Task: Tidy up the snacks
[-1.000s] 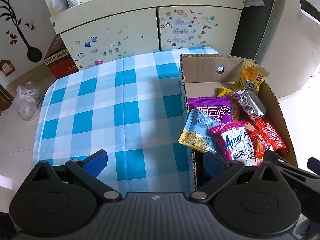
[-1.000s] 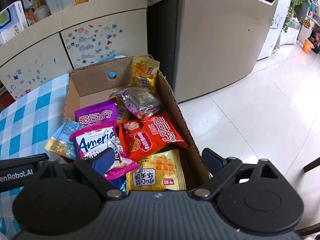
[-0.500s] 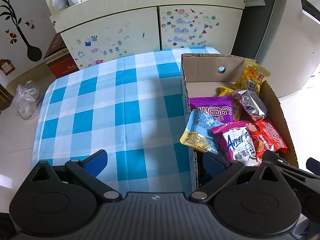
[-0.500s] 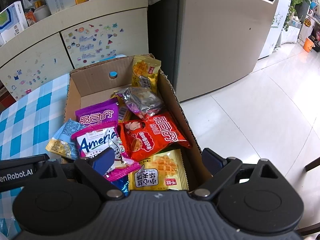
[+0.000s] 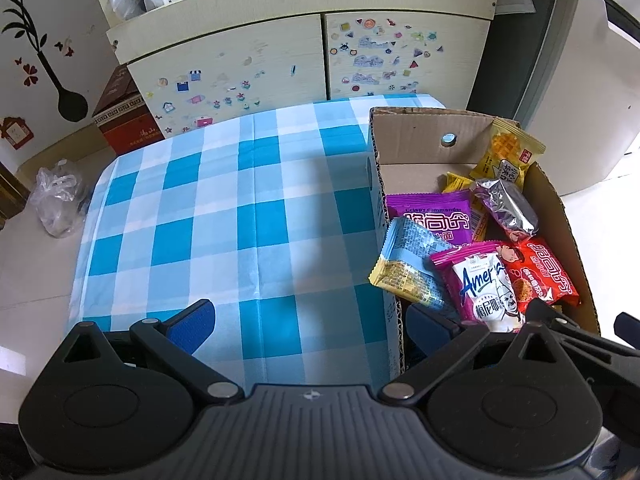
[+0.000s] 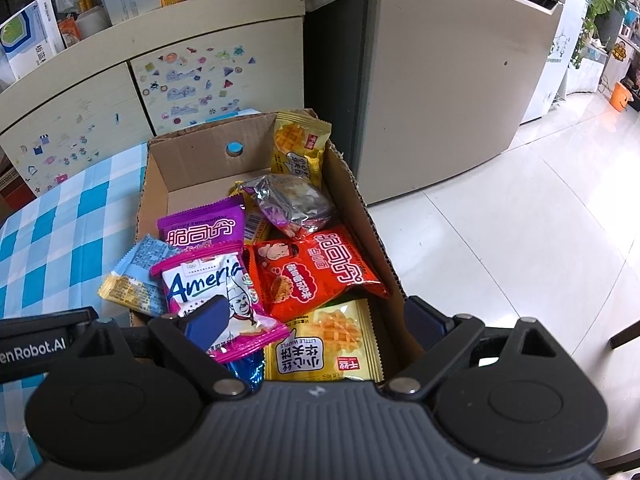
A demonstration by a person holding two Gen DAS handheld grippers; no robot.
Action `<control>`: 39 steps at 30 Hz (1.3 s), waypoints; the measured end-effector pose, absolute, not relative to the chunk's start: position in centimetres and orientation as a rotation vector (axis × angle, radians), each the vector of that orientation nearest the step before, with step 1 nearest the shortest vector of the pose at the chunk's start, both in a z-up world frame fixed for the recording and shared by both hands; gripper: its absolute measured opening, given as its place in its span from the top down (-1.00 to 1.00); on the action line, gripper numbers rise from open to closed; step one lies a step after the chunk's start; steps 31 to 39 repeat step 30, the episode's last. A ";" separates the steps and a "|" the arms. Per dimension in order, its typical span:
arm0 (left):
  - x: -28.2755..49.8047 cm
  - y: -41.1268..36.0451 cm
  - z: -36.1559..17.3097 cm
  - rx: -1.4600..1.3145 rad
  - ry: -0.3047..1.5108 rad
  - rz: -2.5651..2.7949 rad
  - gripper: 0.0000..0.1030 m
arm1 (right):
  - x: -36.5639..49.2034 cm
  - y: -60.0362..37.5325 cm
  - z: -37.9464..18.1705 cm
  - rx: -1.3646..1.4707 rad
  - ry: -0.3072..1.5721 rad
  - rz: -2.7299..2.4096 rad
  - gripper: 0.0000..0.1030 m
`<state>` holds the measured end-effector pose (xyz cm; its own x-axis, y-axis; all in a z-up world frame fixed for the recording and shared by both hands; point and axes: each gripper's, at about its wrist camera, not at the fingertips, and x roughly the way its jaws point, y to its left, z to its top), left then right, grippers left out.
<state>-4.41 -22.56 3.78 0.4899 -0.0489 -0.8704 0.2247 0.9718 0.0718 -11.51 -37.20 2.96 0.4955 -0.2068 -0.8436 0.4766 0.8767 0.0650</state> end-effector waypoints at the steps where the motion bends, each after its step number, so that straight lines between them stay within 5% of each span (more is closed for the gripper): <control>1: -4.4 -22.5 3.8 0.186 1.046 -0.168 -1.00 | -11.5 -37.2 2.9 0.309 0.968 -0.422 -0.82; 39: -4.9 -15.7 4.8 0.166 1.005 -0.112 -1.00 | -10.2 -32.0 3.2 0.296 0.926 -0.233 -0.82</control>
